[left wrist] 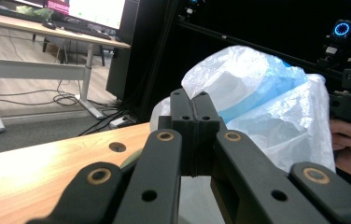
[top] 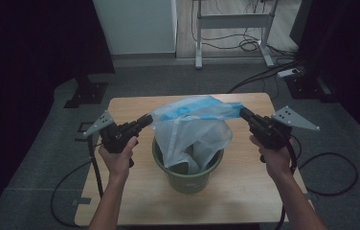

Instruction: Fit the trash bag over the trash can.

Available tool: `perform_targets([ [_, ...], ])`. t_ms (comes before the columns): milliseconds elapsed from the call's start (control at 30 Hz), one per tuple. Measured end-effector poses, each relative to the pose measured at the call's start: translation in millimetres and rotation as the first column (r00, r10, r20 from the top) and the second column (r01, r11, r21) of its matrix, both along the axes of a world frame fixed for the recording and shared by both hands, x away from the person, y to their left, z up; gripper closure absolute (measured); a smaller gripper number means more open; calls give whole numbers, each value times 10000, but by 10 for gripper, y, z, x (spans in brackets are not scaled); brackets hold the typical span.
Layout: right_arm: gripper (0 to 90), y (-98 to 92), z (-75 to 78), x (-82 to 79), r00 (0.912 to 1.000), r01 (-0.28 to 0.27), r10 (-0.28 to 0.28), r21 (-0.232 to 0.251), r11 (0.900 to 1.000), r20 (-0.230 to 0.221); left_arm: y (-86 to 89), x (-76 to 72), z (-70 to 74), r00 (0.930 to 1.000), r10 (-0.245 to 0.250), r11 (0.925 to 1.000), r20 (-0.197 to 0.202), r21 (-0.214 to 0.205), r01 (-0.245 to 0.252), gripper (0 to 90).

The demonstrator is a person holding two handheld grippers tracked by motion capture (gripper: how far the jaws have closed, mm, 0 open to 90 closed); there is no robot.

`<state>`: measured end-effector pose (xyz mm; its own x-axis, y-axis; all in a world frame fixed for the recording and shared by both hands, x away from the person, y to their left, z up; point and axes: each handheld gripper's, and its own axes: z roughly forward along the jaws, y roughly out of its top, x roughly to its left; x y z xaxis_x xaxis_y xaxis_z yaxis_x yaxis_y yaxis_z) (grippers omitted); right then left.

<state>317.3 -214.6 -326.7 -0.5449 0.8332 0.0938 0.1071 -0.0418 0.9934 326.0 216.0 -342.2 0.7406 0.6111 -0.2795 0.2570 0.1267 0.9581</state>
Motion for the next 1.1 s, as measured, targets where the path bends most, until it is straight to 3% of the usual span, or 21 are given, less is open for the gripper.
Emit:
perform_targets([
  [200, 892, 21, -135, -223, 9988, -481, 481, -4, 9988, 43, 158, -192, -129, 9997, -89, 9999, -230, 70, 91, 897],
  [500, 892, 55, -485, -581, 9914, -1194, 1204, 221, 9926, -515, 303, -430, -428, 9965, -442, 9990, -710, 76, 448, 897],
  [633, 892, 52, -580, -629, 9900, -1231, 1246, 268, 9920, -657, 326, -446, -509, 9946, -613, 9981, -843, -152, 602, 897],
  [867, 892, 44, -901, -807, 9771, -1629, 1655, 301, 9862, -1338, 375, -526, -713, 9860, -999, 9946, -1334, -426, 950, 898],
  [1033, 892, 19, -1140, -852, 9667, -1652, 1716, 492, 9850, -1899, 408, -556, -862, 9790, -1011, 9949, -1769, -248, 982, 897],
  [1100, 892, 11, -1171, -843, 9649, -1638, 1709, 519, 9851, -1993, 415, -551, -888, 9772, -1011, 9948, -1864, -268, 978, 897],
])
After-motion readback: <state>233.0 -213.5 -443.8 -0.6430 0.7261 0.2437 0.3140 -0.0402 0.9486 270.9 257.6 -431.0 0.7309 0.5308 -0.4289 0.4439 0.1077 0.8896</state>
